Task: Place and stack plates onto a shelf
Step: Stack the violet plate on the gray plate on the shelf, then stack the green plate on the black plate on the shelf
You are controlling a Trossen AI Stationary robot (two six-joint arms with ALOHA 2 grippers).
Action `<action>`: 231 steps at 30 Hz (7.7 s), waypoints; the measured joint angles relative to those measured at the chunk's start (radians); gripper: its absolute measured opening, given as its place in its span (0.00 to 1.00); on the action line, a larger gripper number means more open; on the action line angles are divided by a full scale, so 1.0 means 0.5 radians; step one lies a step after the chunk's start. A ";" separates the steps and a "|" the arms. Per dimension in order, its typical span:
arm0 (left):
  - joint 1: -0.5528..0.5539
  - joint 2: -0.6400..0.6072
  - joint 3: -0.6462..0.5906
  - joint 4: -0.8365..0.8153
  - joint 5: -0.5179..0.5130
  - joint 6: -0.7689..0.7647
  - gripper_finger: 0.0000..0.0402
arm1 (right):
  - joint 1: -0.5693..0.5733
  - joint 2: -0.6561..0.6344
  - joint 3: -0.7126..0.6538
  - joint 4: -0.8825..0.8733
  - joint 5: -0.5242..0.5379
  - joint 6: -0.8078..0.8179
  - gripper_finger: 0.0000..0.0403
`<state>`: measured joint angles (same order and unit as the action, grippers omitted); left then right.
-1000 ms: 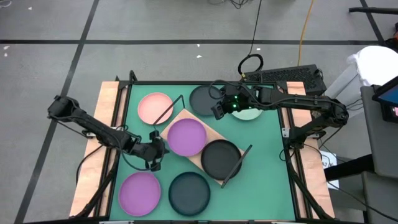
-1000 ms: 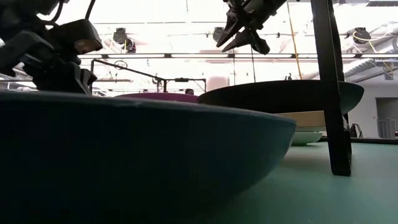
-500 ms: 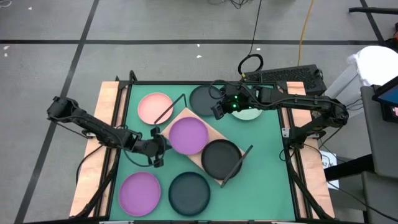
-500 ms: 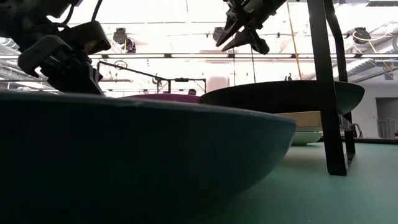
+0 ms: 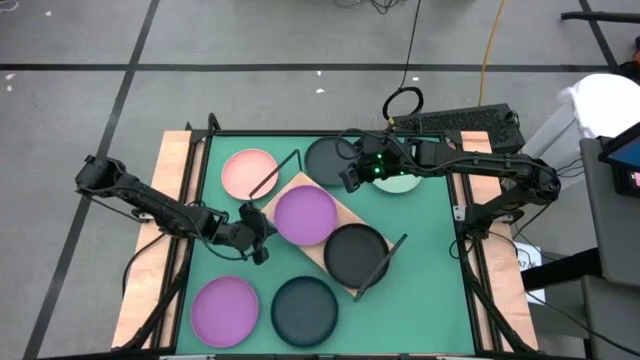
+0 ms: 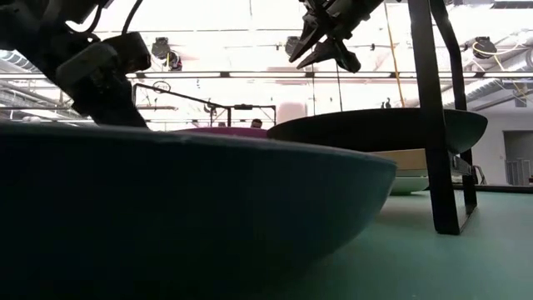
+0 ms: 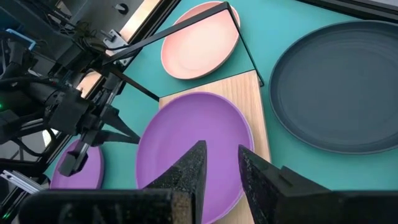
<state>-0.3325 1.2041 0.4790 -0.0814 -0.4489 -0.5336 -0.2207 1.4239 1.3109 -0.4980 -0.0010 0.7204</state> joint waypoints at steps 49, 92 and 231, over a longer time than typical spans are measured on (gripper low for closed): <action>-0.159 -0.031 1.310 -1.160 0.317 -0.074 0.01 | 0.008 -0.117 -0.002 -1.084 0.472 0.059 0.19; 0.583 -0.326 1.548 -2.264 0.008 -0.157 0.23 | -0.286 -0.092 -0.578 -0.577 0.212 -0.263 0.55; -0.576 0.437 0.454 0.137 0.429 -1.526 0.71 | -0.240 -0.487 -1.737 0.511 0.324 -1.680 0.18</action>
<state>-0.6206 1.4227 0.7059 -0.0130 -0.2344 -1.2968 -0.3408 1.1804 0.4423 -0.2428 0.1611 -0.1197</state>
